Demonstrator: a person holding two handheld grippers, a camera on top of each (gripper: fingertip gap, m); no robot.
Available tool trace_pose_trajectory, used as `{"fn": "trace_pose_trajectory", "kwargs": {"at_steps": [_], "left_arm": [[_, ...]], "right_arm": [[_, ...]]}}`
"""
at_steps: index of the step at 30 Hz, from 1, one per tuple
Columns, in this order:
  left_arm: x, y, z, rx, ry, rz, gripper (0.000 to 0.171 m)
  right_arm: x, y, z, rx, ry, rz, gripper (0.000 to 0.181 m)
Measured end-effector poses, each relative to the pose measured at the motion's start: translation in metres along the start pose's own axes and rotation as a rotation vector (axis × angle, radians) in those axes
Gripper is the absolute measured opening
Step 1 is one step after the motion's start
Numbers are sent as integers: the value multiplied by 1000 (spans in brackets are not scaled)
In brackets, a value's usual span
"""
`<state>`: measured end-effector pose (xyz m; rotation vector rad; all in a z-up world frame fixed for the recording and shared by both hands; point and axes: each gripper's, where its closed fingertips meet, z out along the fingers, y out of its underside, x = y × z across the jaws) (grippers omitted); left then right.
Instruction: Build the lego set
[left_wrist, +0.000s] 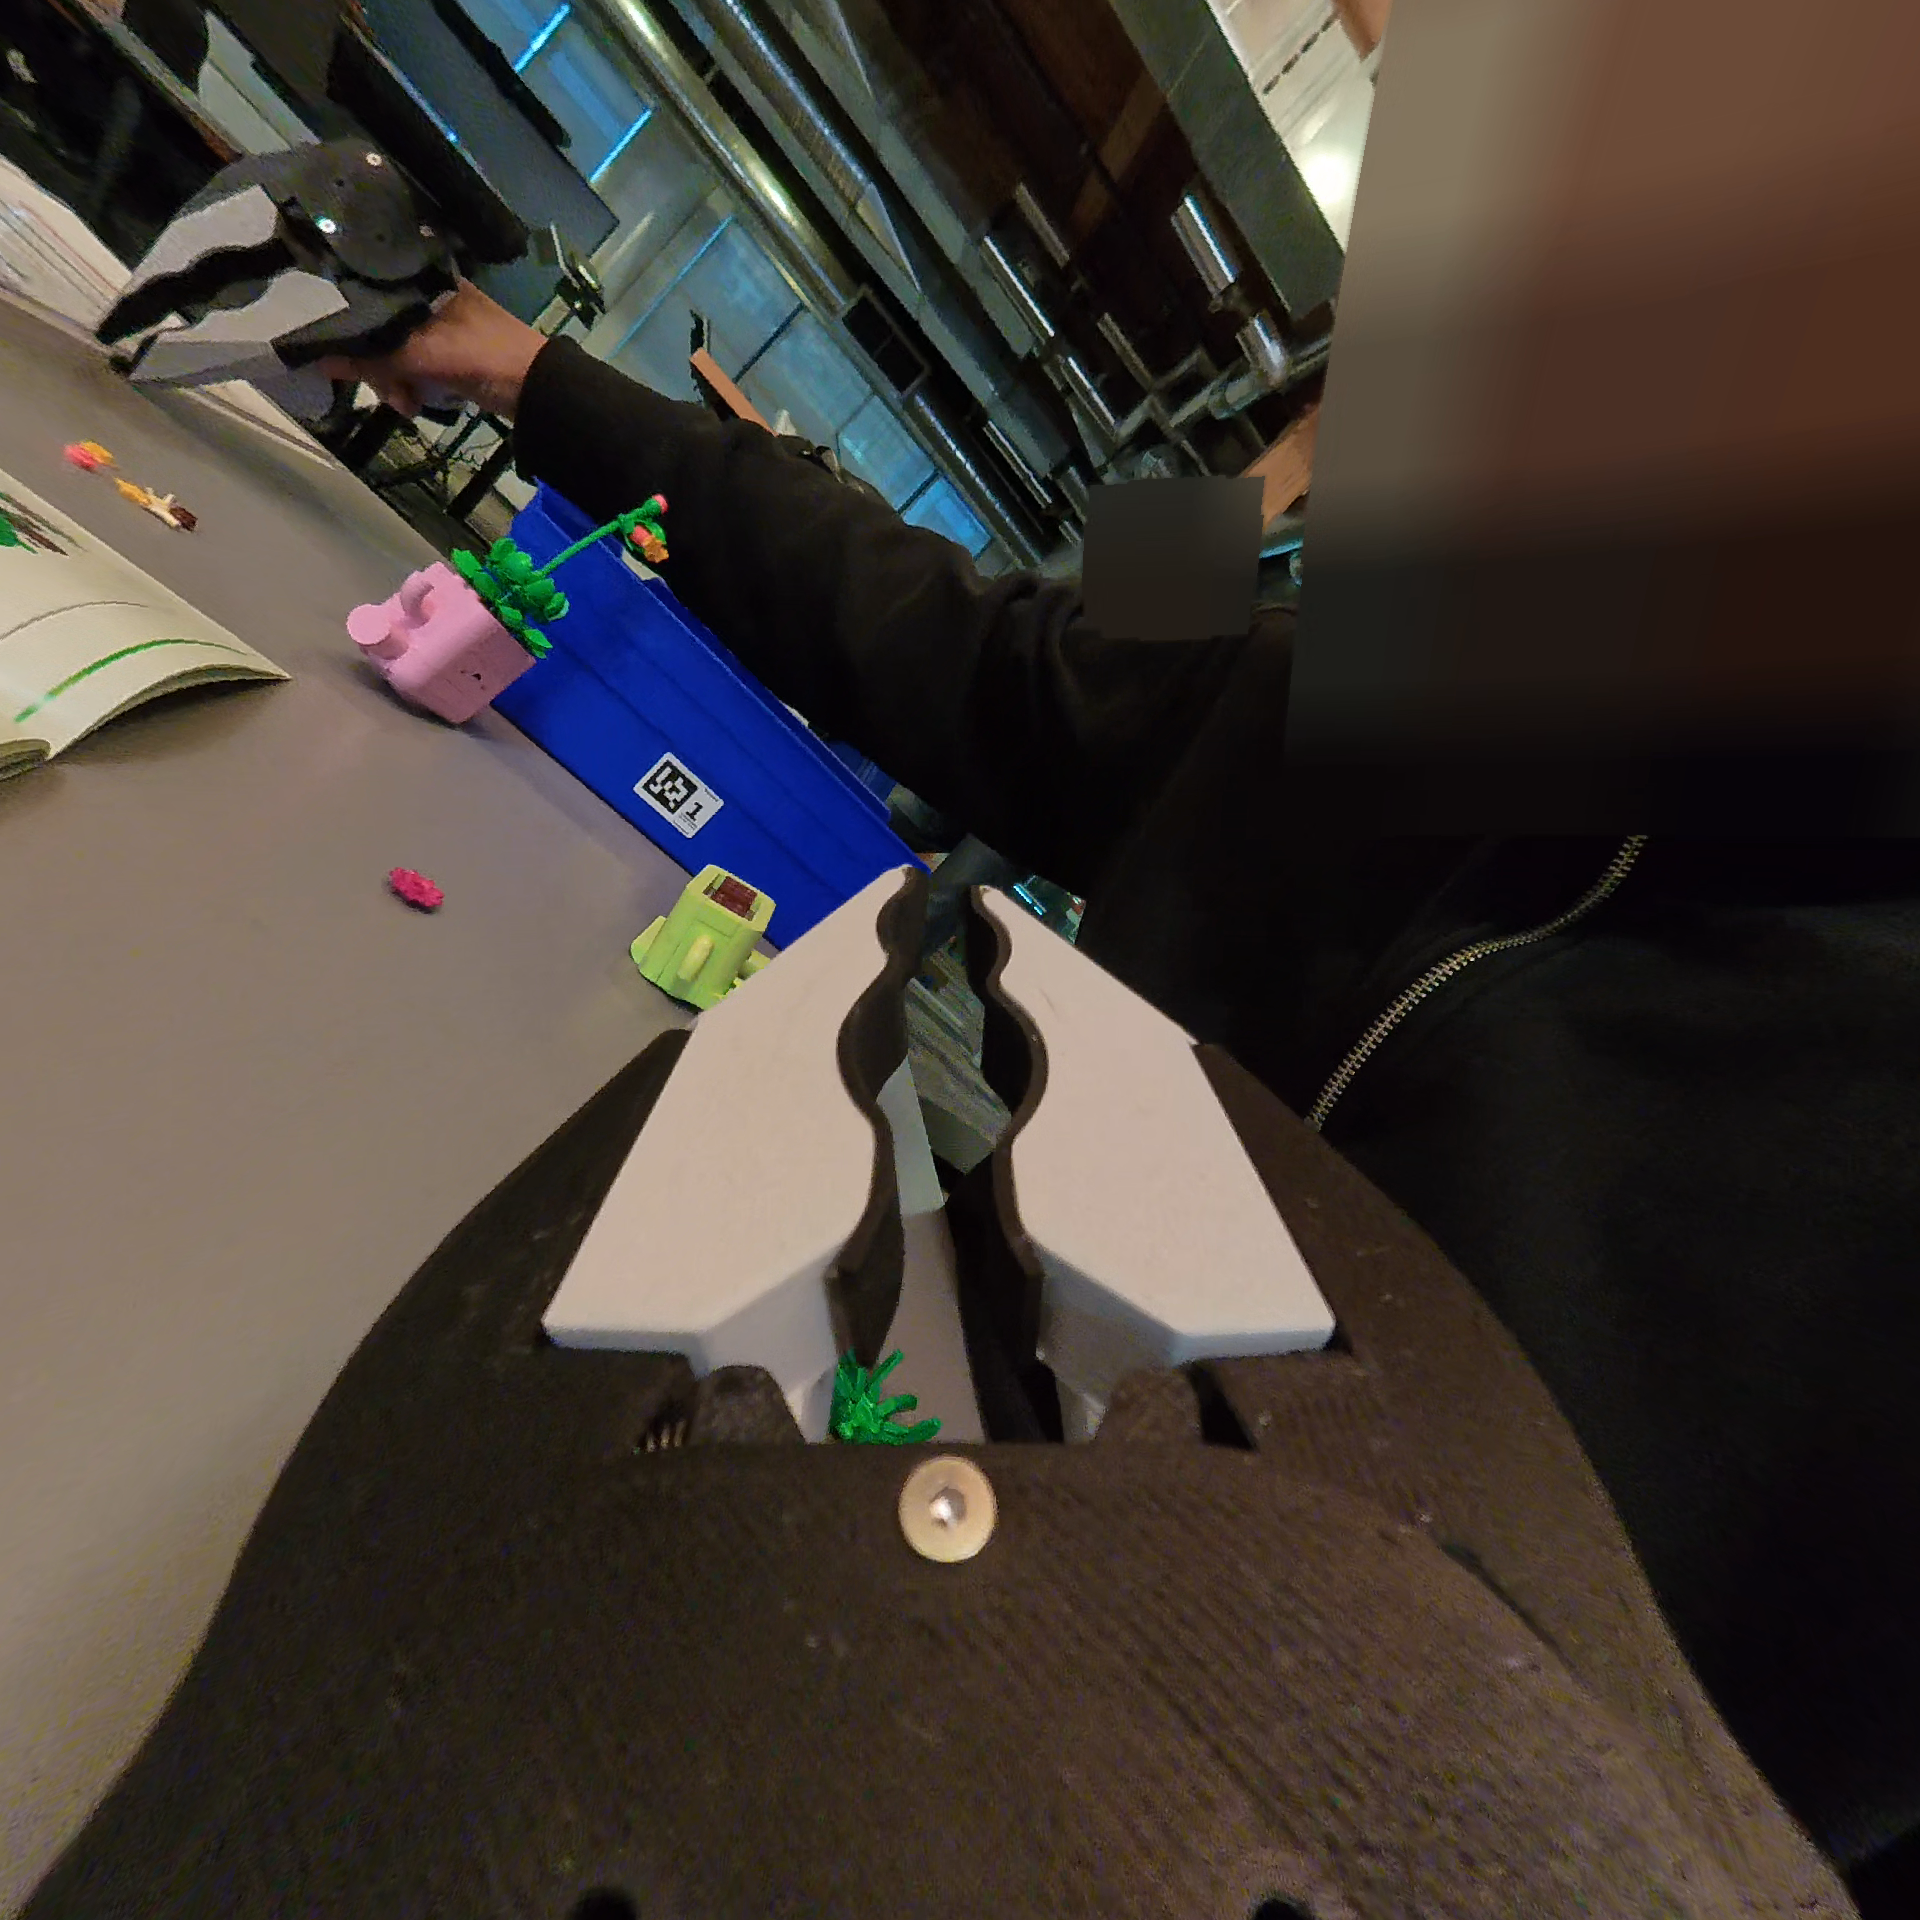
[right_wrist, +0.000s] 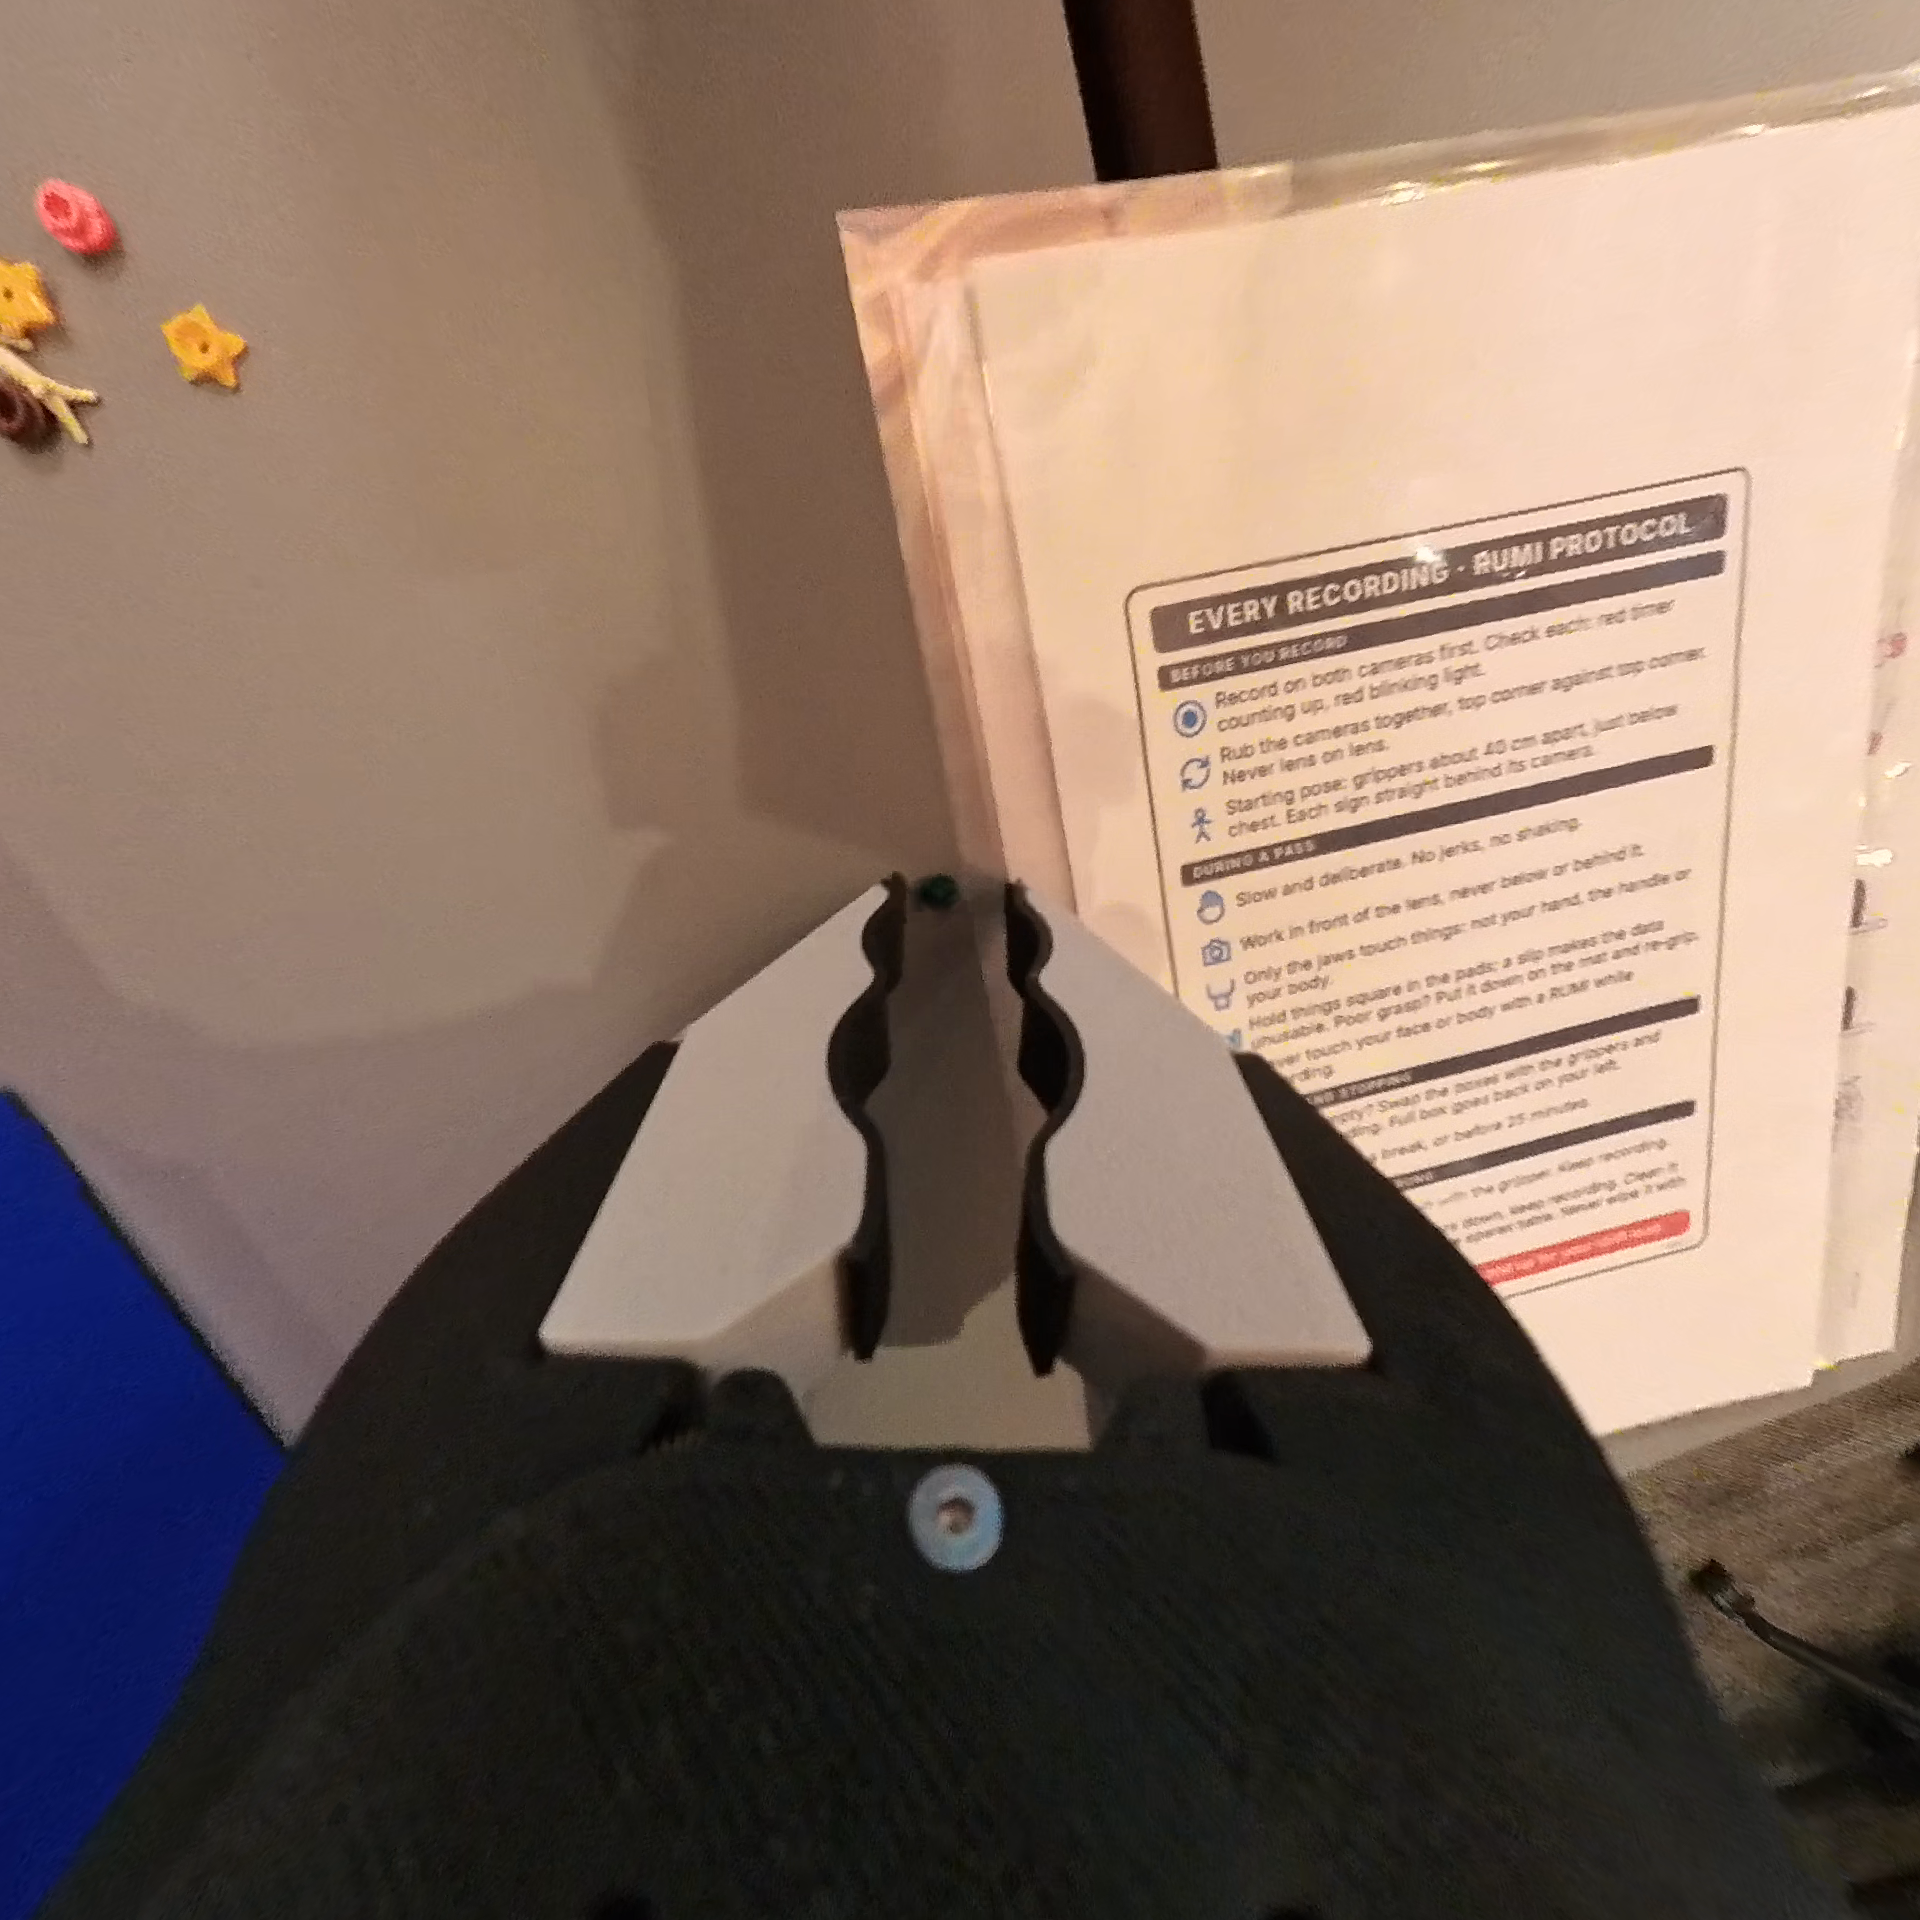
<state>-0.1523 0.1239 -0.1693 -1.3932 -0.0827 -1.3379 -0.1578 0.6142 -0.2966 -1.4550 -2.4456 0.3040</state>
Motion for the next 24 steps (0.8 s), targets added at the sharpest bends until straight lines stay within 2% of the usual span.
{"fn": "trace_pose_trajectory", "kwargs": {"at_steps": [2,10,13,16,18,21,22,24], "left_arm": [[0,-1,-1,7,-4,4,3],[4,-3,-2,12,-9,21,3],[6,1,-1,-8,-26,56,3],[14,11,-1,-63,-34,188,4],[13,15,-1,-96,-108,305,4],[22,16,4,-116,-128,394,4],[23,16,5,-119,-136,407,5],[26,17,7,-116,-136,419,5]], "right_arm": [[-1,1,1,-8,-16,5,5],[-5,8,-11,-16,8,15,5],[-6,16,-44,27,77,77,5],[-23,-4,-111,186,216,162,5],[-71,-42,-159,295,333,117,5],[-200,-114,-199,434,453,-26,5],[-252,-137,-198,520,429,-21,5],[-367,-180,-175,730,194,59,5]]}}
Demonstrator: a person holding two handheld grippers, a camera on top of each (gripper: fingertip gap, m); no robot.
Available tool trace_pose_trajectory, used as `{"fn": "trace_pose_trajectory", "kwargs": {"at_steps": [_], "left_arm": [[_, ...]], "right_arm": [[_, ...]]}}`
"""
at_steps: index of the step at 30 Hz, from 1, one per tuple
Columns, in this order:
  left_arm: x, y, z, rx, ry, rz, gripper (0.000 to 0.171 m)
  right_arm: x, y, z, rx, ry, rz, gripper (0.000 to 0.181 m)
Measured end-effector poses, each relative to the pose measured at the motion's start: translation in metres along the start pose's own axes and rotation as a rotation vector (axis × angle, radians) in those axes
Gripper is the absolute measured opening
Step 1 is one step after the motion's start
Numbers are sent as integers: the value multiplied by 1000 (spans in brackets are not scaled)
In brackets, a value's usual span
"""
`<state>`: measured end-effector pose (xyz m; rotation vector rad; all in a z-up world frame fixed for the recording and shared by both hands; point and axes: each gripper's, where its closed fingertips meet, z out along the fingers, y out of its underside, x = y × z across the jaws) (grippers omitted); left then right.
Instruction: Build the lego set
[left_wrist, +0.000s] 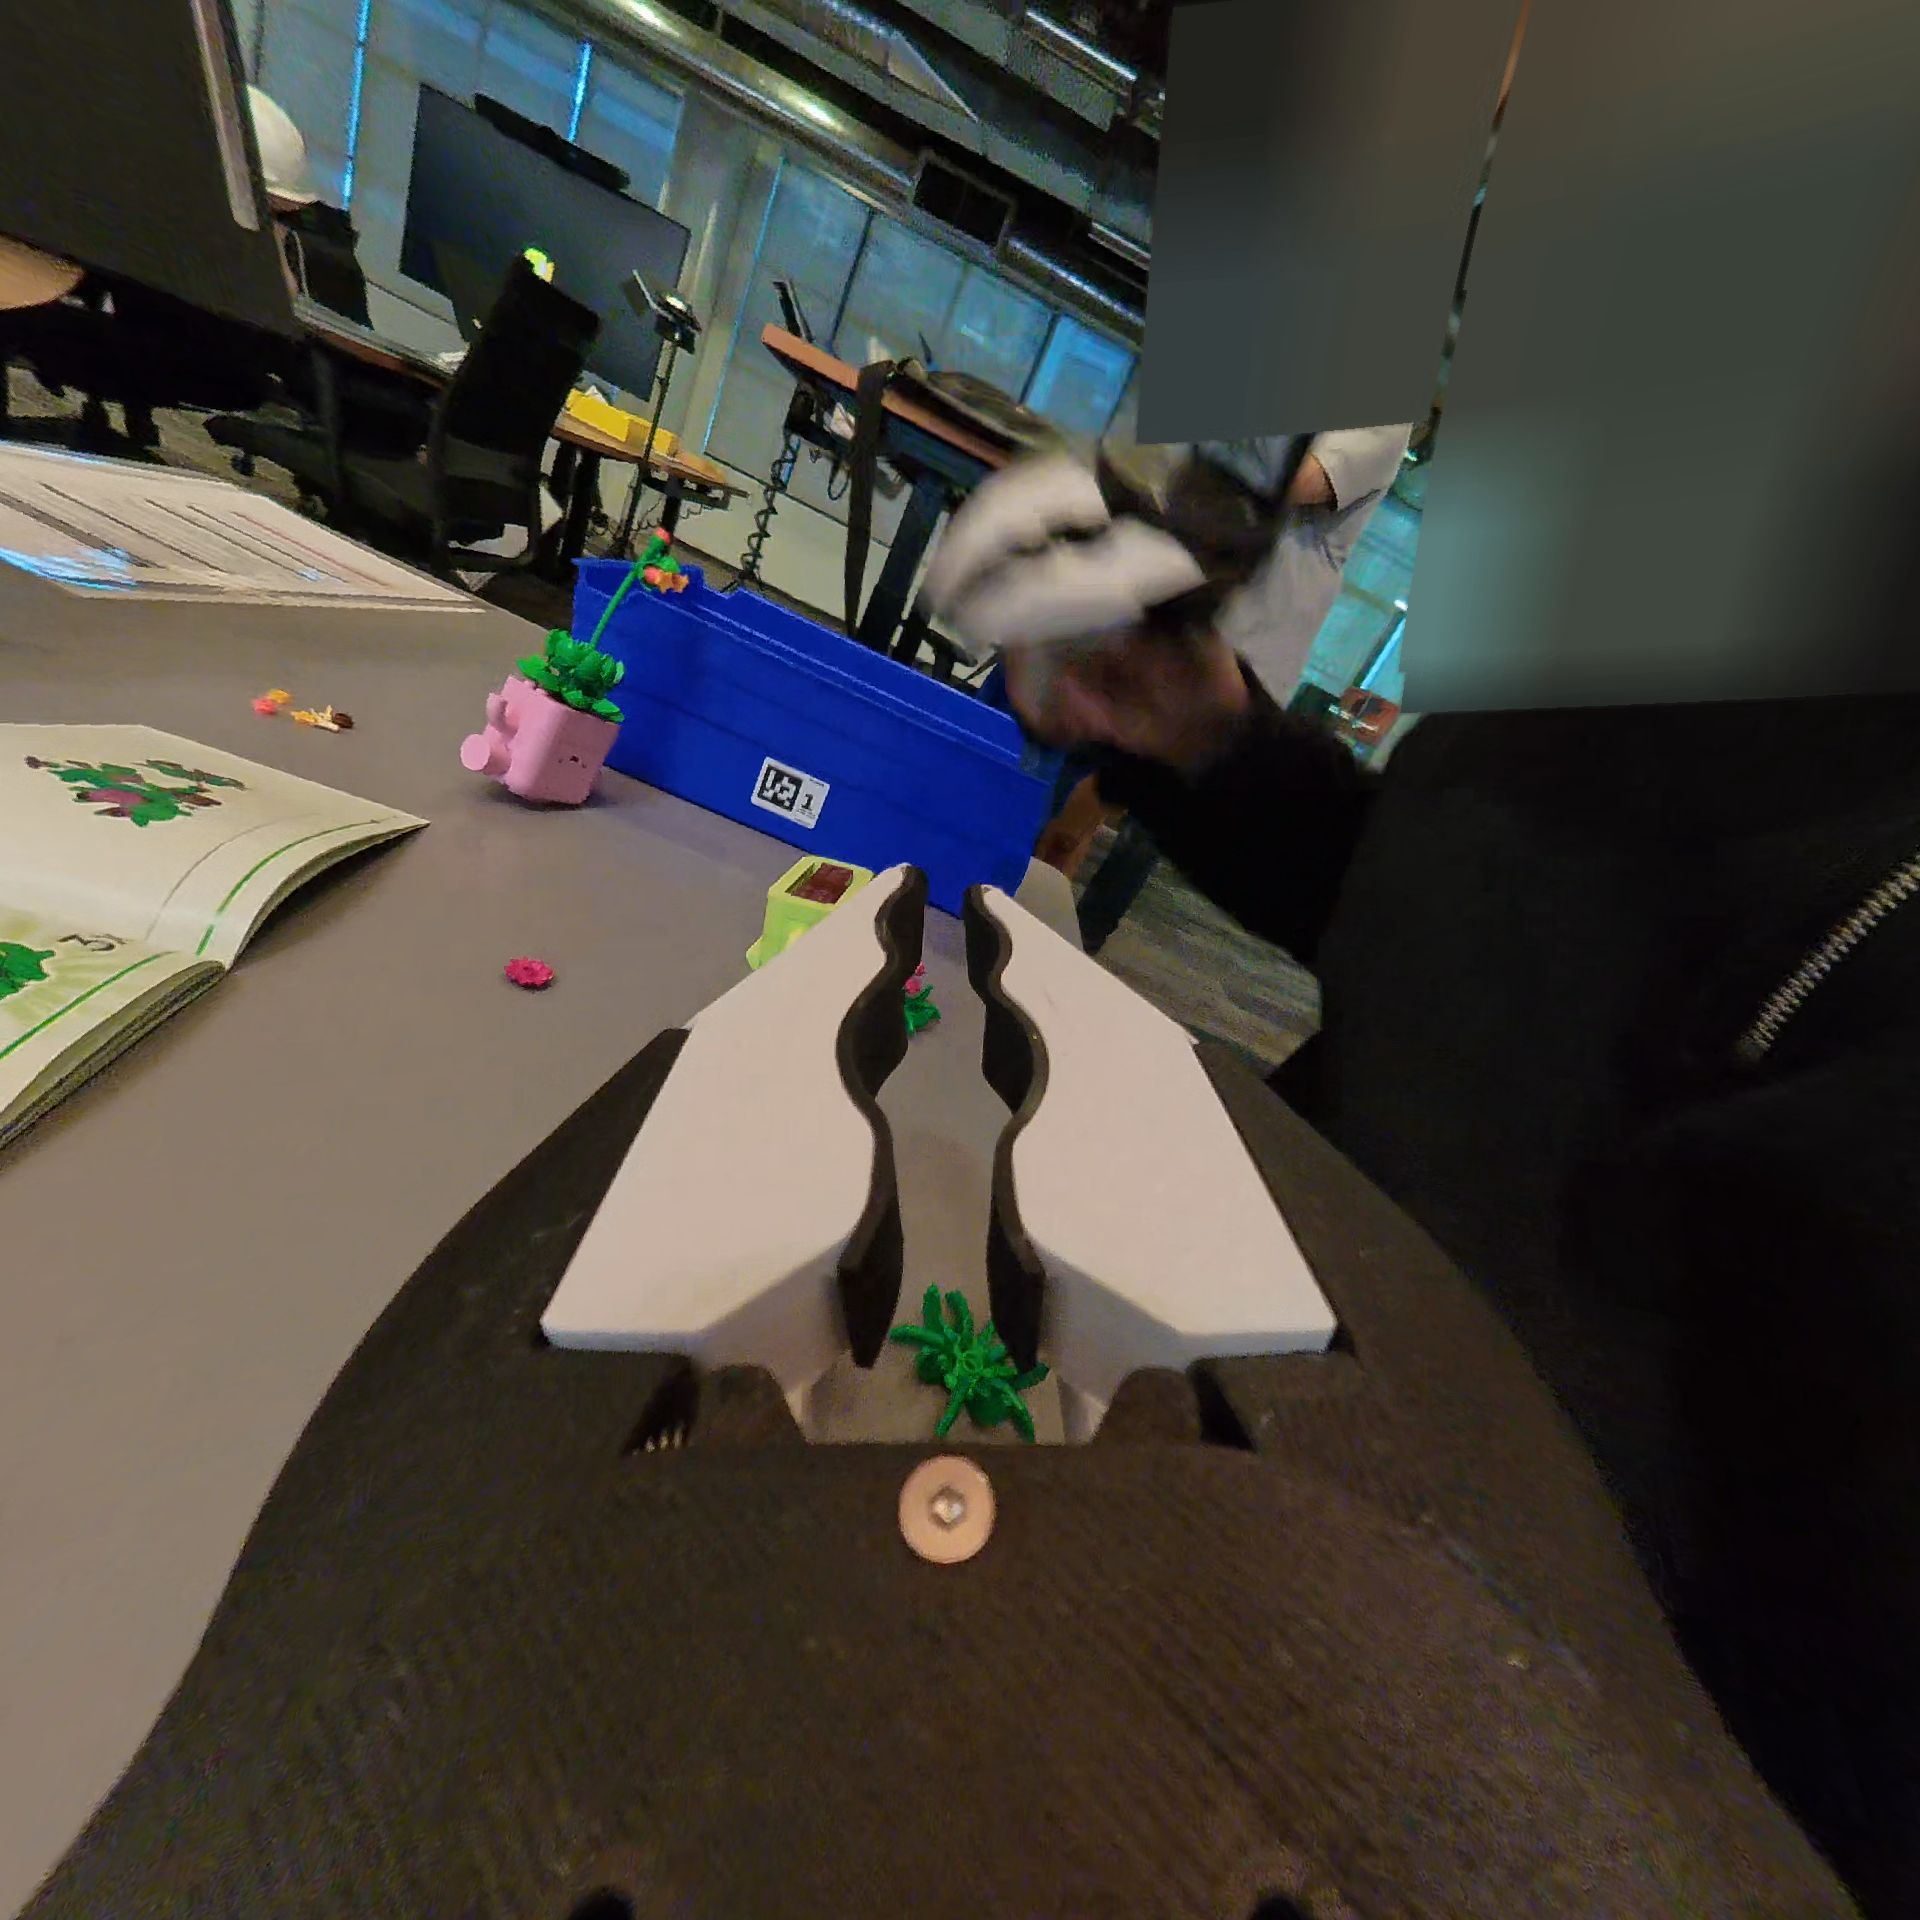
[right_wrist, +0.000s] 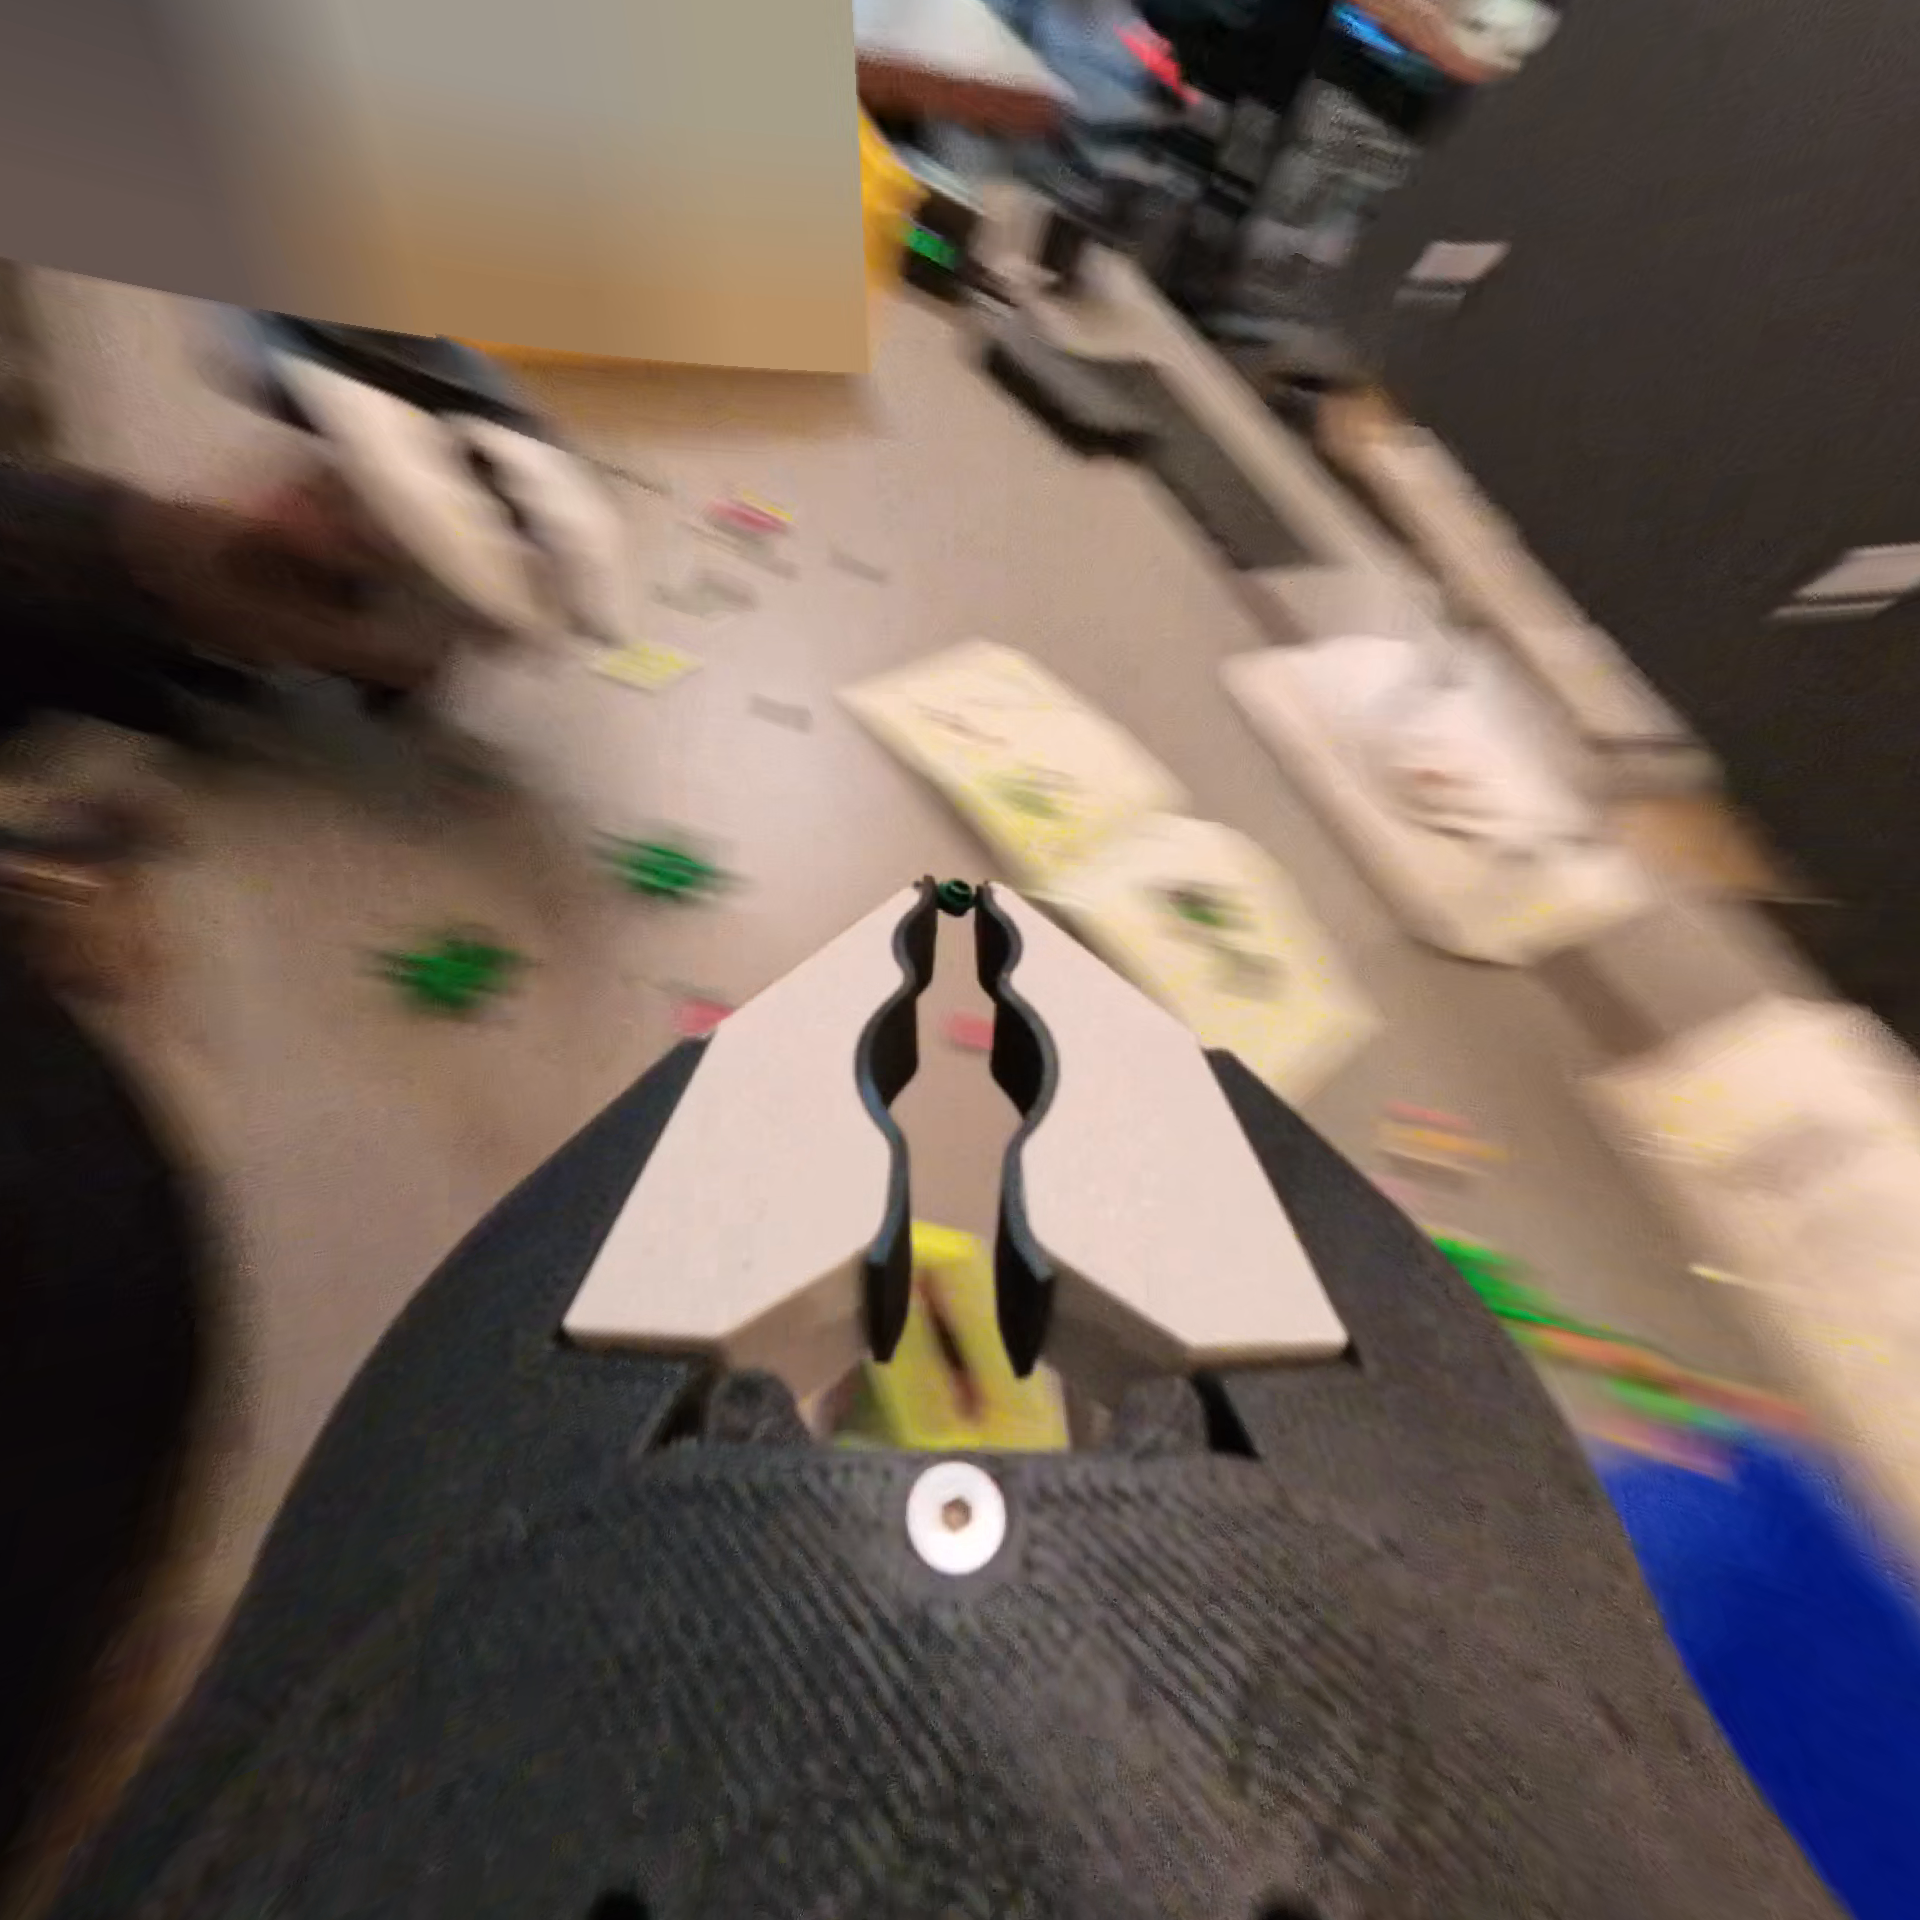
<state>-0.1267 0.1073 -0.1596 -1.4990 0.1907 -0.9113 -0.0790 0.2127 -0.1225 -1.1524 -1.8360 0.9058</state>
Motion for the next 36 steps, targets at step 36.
{"fn": "trace_pose_trajectory", "kwargs": {"at_steps": [36], "left_arm": [[-10,26,22,-114,-30,44,5]], "right_arm": [[-114,77,38,200,-450,901,25]]}}
